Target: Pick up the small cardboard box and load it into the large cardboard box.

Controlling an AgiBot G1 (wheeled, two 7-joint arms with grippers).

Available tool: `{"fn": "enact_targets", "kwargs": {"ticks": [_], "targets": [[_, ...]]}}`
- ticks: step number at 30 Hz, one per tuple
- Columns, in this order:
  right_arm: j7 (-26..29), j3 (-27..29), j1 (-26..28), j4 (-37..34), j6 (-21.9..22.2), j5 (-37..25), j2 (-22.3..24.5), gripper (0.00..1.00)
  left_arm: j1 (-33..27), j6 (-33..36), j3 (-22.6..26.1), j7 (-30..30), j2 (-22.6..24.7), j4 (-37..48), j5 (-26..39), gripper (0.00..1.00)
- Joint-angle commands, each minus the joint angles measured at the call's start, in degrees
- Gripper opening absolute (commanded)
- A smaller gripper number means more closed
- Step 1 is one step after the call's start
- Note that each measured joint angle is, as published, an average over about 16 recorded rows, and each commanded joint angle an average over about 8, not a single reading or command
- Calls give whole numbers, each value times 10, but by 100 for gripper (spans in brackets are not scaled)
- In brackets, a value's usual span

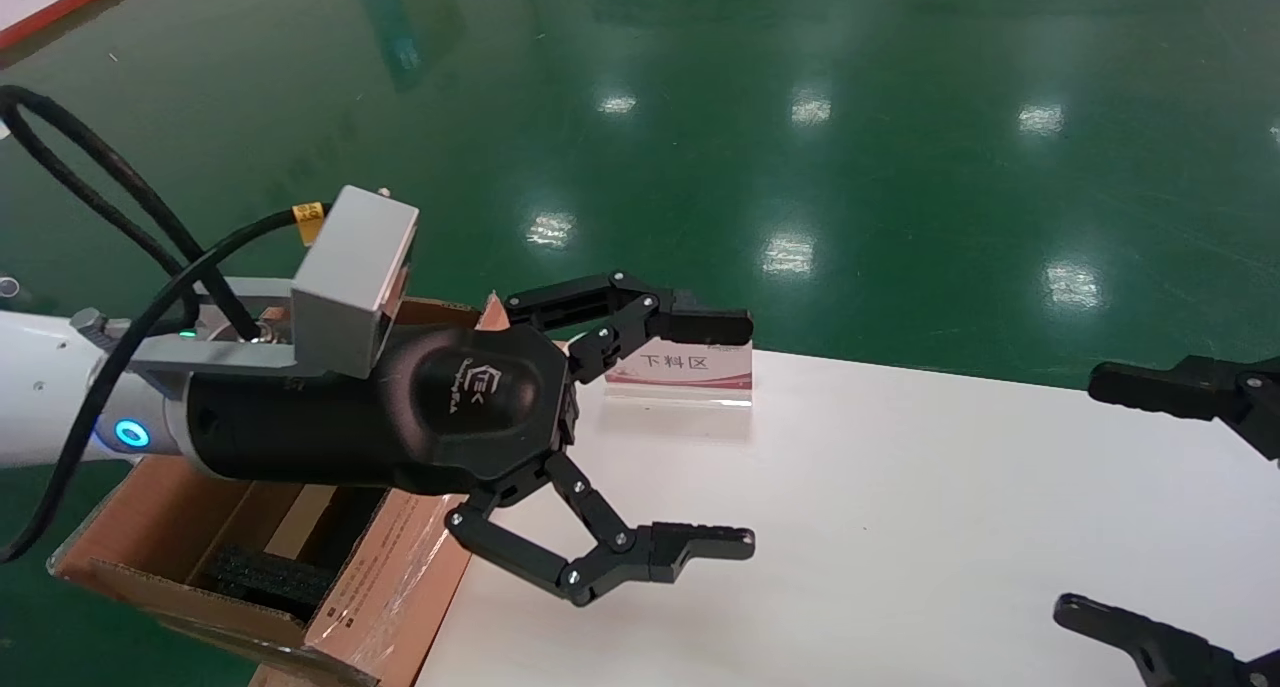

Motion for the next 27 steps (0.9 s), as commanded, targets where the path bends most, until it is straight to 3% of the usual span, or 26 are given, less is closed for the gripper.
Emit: {"fn": "enact_targets", "kwargs": {"ticks": [1, 27], "targets": [[0, 0, 0, 0, 0, 0, 0, 100, 0, 0, 0, 0, 0, 0, 0, 100], [3, 6, -2, 1, -2, -4, -2, 100, 0, 0, 1, 1, 0, 0, -1, 100]]}}
